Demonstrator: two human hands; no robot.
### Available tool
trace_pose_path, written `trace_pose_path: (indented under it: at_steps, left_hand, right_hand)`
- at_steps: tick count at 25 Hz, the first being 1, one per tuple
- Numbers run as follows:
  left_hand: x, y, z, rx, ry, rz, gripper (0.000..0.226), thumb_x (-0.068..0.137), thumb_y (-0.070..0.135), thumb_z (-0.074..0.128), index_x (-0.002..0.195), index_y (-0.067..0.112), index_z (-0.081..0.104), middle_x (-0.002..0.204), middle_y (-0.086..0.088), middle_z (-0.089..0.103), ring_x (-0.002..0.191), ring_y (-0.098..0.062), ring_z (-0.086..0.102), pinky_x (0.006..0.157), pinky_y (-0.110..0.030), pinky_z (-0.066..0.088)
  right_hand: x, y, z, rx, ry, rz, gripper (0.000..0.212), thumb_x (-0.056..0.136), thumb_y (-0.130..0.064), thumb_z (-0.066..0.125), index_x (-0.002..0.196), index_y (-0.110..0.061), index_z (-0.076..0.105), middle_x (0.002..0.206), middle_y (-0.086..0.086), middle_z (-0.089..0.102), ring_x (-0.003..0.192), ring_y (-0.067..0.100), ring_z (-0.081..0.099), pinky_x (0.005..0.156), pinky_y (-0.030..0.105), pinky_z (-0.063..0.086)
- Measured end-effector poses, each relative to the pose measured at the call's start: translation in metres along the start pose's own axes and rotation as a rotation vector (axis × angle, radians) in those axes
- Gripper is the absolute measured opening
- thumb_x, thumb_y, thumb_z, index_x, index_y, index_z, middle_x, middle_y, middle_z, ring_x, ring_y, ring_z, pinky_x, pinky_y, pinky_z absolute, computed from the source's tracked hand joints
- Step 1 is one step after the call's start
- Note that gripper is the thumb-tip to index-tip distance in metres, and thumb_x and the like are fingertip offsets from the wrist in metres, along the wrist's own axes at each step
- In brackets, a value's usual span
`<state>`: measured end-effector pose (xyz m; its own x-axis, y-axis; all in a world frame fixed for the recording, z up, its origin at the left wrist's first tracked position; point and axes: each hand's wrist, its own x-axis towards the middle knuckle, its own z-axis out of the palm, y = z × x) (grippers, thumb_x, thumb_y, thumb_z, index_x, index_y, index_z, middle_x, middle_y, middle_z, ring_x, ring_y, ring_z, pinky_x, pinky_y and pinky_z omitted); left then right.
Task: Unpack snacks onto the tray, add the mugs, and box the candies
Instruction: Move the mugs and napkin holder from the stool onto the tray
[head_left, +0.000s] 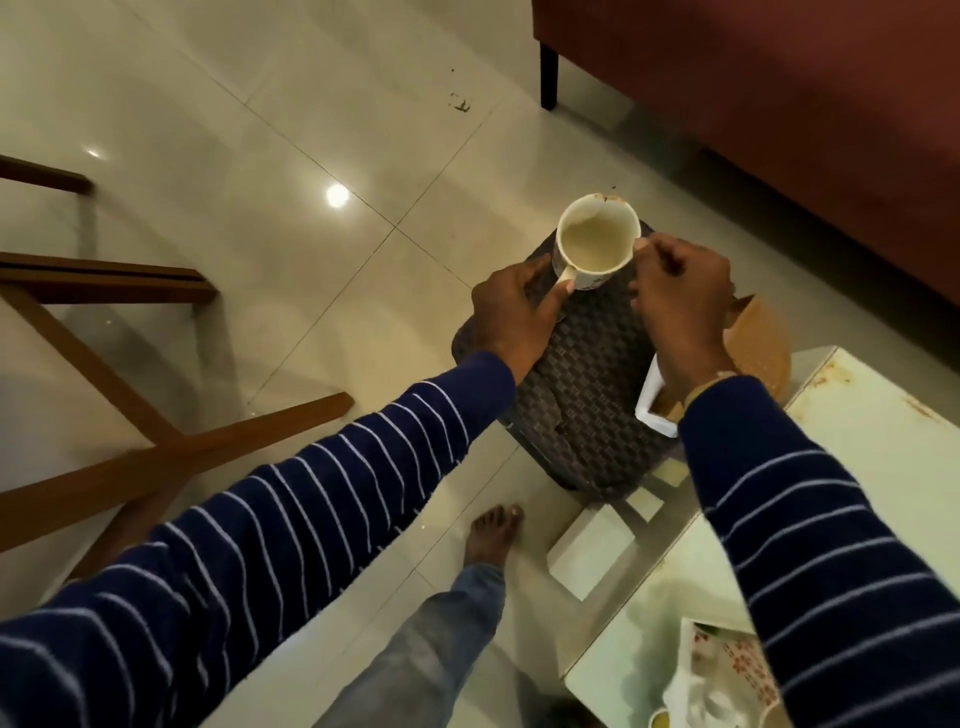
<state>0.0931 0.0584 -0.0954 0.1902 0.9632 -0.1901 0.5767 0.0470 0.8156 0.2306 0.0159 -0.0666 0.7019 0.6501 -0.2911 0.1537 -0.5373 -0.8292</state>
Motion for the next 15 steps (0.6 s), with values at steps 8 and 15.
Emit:
trace_pose_path:
  at_steps: [8,15]
  left_hand:
    - [-0.001,-0.008,0.012,0.099,-0.035,0.047,0.021,0.090,0.032,0.071,0.101,0.014,0.077,0.087,0.000,0.075,0.066,0.002,0.058,0.062,0.002,0.041]
    - [-0.037,-0.001,0.001,0.130,-0.050,0.232,0.013,0.091,0.020,0.071,0.094,0.009,0.078,0.070,-0.006,0.072,0.058,-0.011,0.058,0.054,-0.012,0.041]
  right_hand:
    - [0.040,-0.002,0.010,-0.267,-0.093,-0.113,0.028,0.095,-0.024,0.061,0.115,-0.007,0.073,0.102,0.010,0.074,0.095,0.025,0.069,0.085,0.034,0.057]
    - [-0.008,0.004,-0.018,-0.219,0.042,-0.127,0.021,0.092,-0.021,0.063,0.104,-0.010,0.076,0.086,-0.003,0.070,0.081,0.014,0.067,0.076,0.027,0.057]
